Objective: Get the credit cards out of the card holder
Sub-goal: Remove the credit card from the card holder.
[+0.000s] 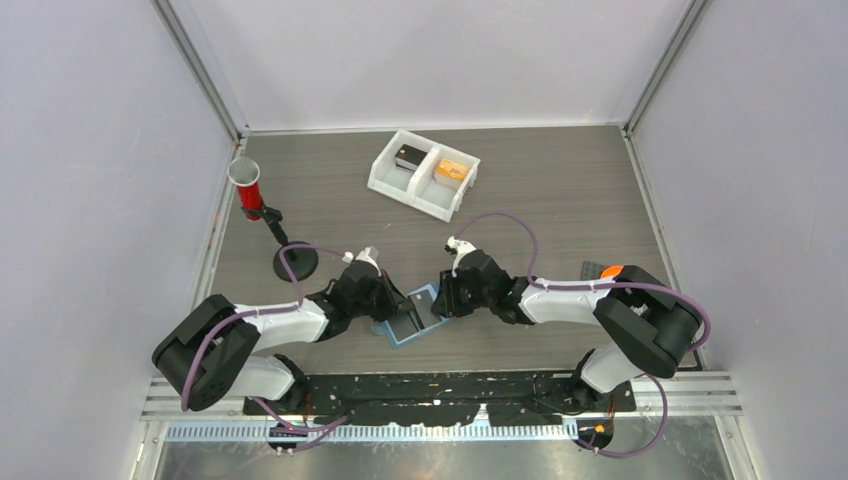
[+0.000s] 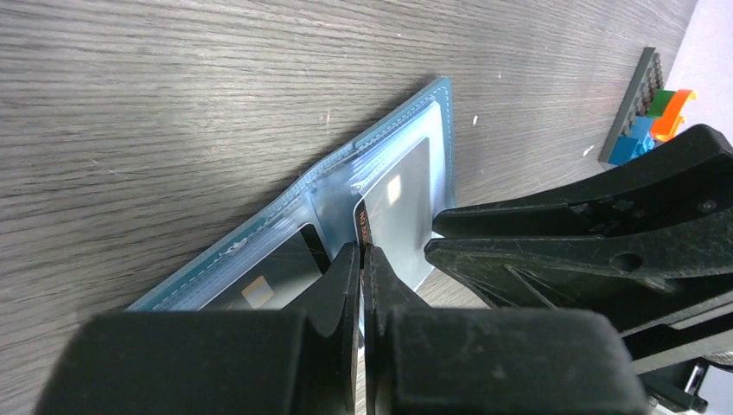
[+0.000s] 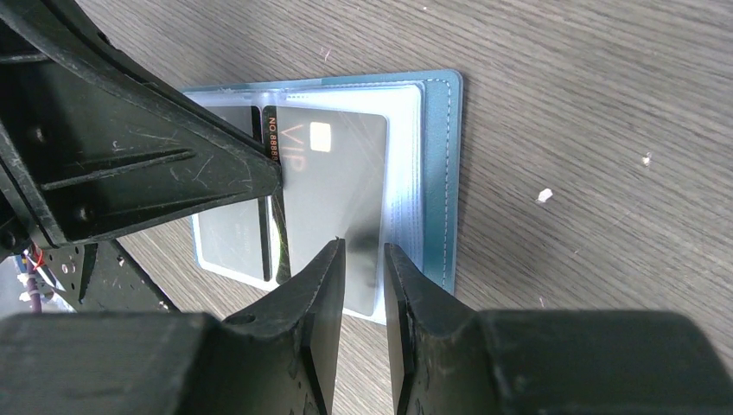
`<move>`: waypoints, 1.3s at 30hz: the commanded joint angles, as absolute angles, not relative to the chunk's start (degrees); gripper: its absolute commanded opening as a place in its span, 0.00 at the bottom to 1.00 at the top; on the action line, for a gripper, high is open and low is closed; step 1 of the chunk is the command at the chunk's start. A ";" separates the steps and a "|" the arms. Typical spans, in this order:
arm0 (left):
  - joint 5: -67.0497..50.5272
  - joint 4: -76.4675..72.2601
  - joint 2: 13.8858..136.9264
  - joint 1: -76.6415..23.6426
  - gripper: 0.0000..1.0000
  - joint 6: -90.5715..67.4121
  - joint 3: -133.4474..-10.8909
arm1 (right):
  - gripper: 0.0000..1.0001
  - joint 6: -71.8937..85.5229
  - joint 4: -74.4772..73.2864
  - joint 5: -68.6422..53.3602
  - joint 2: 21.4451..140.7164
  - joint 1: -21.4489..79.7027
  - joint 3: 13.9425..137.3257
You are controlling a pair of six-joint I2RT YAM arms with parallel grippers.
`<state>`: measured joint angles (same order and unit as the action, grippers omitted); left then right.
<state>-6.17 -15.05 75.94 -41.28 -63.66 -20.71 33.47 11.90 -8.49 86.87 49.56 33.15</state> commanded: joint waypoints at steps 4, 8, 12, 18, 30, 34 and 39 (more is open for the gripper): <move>-8.00 -20.66 73.92 -41.57 0.00 -65.84 -19.39 | 0.31 34.37 6.51 -8.46 87.66 49.70 30.07; -7.72 -16.65 72.34 -41.51 0.00 -65.93 -20.09 | 0.31 34.22 5.94 -8.07 86.65 49.10 29.89; -6.21 -9.18 69.47 -41.48 0.00 -64.76 -21.46 | 0.31 33.58 5.15 -7.85 86.04 48.11 30.00; -5.08 -2.48 65.11 -40.93 0.00 -62.69 -21.96 | 0.31 33.25 4.48 -7.78 85.88 47.45 30.37; -3.96 12.65 57.15 -40.54 0.00 -59.37 -26.19 | 0.33 31.11 1.08 -10.09 85.14 46.68 34.05; -2.16 18.93 53.41 -40.52 0.00 -57.79 -28.76 | 0.38 29.67 2.84 -13.76 83.27 46.14 33.79; -3.33 20.48 48.20 -40.52 0.00 -56.55 -29.89 | 0.45 27.23 6.40 -18.89 78.24 45.81 33.71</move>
<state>-3.68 16.97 51.83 -40.75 -59.11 -27.46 30.72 5.41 -14.35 83.42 46.22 33.76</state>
